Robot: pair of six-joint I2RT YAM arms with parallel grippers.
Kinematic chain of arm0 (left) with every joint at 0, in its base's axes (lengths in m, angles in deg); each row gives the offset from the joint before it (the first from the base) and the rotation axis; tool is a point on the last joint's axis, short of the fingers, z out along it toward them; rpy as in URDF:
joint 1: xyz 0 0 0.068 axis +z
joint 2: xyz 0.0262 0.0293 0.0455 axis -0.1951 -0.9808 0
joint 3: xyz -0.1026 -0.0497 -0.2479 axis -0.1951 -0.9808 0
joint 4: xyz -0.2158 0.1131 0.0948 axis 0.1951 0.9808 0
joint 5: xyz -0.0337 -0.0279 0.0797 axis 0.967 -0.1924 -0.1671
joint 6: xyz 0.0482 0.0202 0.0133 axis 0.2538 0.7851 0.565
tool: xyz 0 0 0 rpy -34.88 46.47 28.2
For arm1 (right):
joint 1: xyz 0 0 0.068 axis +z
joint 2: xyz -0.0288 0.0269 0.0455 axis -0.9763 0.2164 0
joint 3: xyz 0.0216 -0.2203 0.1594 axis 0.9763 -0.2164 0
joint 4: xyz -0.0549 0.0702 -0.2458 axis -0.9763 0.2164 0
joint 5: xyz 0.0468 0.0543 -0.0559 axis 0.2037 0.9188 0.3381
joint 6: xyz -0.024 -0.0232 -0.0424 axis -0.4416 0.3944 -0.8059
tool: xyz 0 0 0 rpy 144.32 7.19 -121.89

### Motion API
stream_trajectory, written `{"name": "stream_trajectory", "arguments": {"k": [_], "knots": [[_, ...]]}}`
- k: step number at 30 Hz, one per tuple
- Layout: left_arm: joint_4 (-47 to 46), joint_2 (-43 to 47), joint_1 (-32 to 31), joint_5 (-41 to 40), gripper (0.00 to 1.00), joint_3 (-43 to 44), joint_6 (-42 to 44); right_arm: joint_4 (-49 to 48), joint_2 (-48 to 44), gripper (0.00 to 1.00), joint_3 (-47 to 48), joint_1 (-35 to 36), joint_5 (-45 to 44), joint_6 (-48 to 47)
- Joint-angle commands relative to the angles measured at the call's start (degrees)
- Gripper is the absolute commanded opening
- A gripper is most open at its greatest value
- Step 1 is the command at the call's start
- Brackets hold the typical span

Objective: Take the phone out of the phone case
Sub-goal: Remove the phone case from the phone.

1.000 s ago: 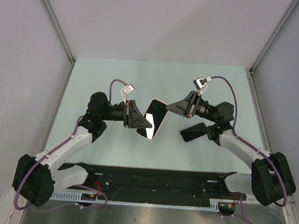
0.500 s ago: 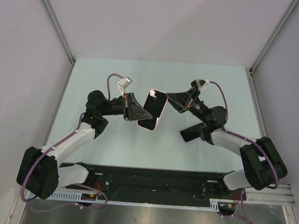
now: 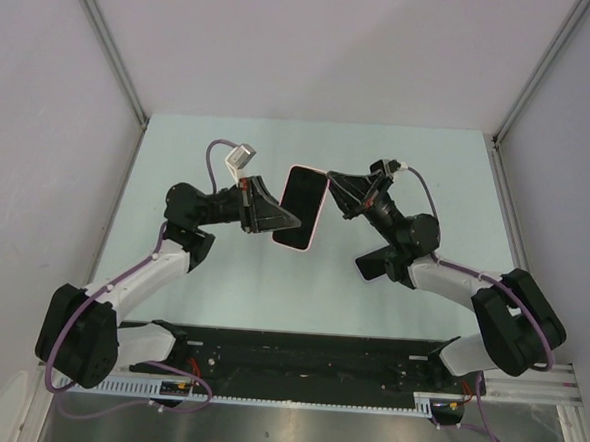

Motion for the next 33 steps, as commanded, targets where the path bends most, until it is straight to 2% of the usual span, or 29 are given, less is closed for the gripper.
{"name": "stream_trajectory", "arguments": {"k": [1, 15, 18, 21, 22, 27, 33], "knots": [[-7.08, 2.28, -1.15, 1.34, 0.00, 2.57, 0.45, -11.31, 3.62, 0.00, 1.70, 3.26, 1.04, 2.26], [-5.94, 5.98, -1.15, 1.08, 0.00, 3.80, -0.69, -9.73, 8.72, 0.00, 1.26, 4.93, 3.23, -1.43], [-6.11, 5.98, -1.15, 0.99, 0.00, 4.33, -1.22, -5.18, 8.47, 0.00, 1.18, 5.11, 4.46, -5.10], [-6.64, 6.24, -1.15, 1.08, 0.00, 4.68, -1.92, 5.00, 5.66, 0.00, 1.09, 5.02, 5.52, -10.37], [-6.73, 6.41, -1.15, 0.99, 0.00, 4.86, -2.10, 11.30, 3.74, 0.00, 1.09, 5.02, 5.35, -14.14], [-6.90, 7.03, -1.15, 0.99, 0.00, 5.65, -2.62, 26.63, -0.76, 0.00, 1.26, 4.67, 3.77, -22.95], [-9.79, 7.12, -1.15, 0.99, 0.00, 6.70, -5.17, 49.73, -5.16, 0.00, 1.87, 4.15, -1.76, -32.62]]}}
